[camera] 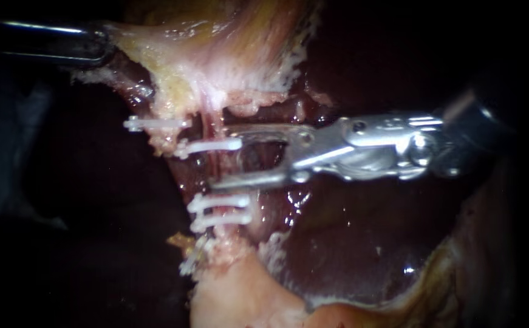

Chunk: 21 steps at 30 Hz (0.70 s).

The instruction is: Going back third clip right tube

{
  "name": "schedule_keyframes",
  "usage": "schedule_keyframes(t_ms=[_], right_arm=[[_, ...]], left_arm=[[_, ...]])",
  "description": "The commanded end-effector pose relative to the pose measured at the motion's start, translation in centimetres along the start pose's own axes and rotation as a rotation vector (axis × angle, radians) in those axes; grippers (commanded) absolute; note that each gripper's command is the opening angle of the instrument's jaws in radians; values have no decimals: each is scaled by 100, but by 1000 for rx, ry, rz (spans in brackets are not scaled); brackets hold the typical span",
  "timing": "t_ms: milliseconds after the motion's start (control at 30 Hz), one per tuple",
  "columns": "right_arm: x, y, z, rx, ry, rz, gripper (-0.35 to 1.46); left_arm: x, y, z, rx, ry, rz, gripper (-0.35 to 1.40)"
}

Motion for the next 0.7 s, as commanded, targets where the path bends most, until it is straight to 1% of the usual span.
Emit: schedule_keyframes(t_ms=[33, 133, 300, 467, 633, 700], right_arm=[[-3, -1, -10, -1, -1, -10, 50], [-11, -6, -41, 9, -4, -50, 50], [-20, -10, -73, 28, -6, -85, 50], [-23, -12, -85, 36, -11, -93, 50], [-23, -13, -86, 37, -11, -94, 50], [-23, -13, -86, 37, -11, -94, 50]], left_arm=[[1, 0, 0, -1, 0, 0, -35], [1, 0, 0, -1, 0, 0, -35], [1, 0, 0, -1, 0, 0, -35], [1, 0, 1, -1, 0, 0, -35], [1, -2, 3, 0, 1, 0, -35], [1, -4, 7, 1, 2, 1, -35]])
